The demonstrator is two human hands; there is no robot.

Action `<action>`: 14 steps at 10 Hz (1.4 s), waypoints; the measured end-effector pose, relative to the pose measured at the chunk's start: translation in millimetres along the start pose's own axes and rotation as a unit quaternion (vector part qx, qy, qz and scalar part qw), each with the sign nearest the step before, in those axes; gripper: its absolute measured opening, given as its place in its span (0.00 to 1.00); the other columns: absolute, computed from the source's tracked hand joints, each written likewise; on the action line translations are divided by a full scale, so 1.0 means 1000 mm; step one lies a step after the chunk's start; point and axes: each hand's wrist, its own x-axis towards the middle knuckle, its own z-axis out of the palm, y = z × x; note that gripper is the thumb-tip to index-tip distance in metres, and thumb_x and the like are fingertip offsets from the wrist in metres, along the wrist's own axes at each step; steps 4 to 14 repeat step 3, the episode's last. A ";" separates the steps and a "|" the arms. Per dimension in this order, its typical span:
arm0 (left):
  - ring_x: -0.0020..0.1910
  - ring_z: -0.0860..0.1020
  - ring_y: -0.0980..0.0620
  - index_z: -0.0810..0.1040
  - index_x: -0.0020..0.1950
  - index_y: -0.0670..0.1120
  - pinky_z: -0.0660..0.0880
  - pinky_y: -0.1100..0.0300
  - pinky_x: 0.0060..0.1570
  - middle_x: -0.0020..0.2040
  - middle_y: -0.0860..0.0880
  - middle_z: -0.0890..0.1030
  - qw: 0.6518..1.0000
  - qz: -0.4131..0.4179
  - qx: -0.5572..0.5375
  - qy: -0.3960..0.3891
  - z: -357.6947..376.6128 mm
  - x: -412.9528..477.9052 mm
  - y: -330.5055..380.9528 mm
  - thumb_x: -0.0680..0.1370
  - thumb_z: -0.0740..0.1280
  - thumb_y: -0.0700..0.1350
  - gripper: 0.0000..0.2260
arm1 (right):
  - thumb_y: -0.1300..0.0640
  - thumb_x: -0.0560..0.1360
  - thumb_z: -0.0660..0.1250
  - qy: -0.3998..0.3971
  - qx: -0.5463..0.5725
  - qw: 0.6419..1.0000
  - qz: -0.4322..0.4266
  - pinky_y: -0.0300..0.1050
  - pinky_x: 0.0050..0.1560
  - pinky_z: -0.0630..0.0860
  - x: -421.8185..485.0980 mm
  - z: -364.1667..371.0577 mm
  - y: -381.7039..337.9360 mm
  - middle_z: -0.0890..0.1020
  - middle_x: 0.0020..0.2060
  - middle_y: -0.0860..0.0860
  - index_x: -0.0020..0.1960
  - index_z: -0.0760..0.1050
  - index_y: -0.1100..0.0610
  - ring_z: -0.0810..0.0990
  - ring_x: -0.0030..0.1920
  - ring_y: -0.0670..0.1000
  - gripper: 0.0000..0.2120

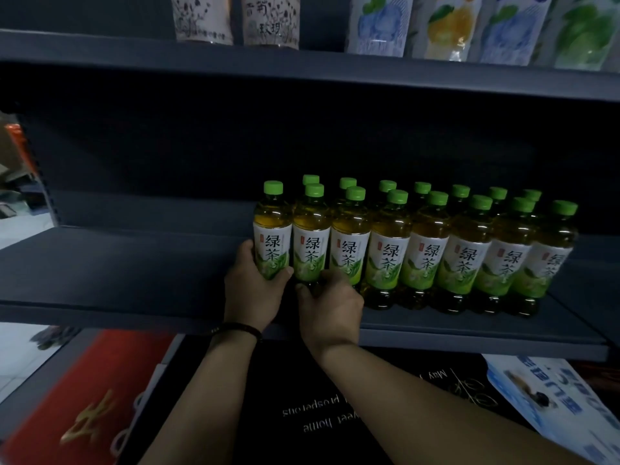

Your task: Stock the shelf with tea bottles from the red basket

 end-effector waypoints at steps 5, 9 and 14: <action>0.69 0.76 0.39 0.69 0.75 0.46 0.76 0.47 0.65 0.73 0.42 0.74 0.965 -0.104 0.220 -0.102 -0.034 -0.037 0.033 0.79 0.75 0.52 0.28 | 0.49 0.79 0.67 -0.160 -0.143 0.972 -0.091 0.49 0.54 0.80 -0.032 -0.100 0.035 0.80 0.57 0.51 0.64 0.76 0.49 0.81 0.57 0.54 0.14; 0.69 0.76 0.39 0.69 0.75 0.46 0.76 0.47 0.65 0.73 0.42 0.74 0.965 -0.104 0.220 -0.102 -0.034 -0.037 0.033 0.79 0.75 0.52 0.28 | 0.49 0.79 0.67 -0.160 -0.143 0.972 -0.091 0.49 0.54 0.80 -0.032 -0.100 0.035 0.80 0.57 0.51 0.64 0.76 0.49 0.81 0.57 0.54 0.14; 0.69 0.76 0.39 0.69 0.75 0.46 0.76 0.47 0.65 0.73 0.42 0.74 0.965 -0.104 0.220 -0.102 -0.034 -0.037 0.033 0.79 0.75 0.52 0.28 | 0.49 0.79 0.67 -0.160 -0.143 0.972 -0.091 0.49 0.54 0.80 -0.032 -0.100 0.035 0.80 0.57 0.51 0.64 0.76 0.49 0.81 0.57 0.54 0.14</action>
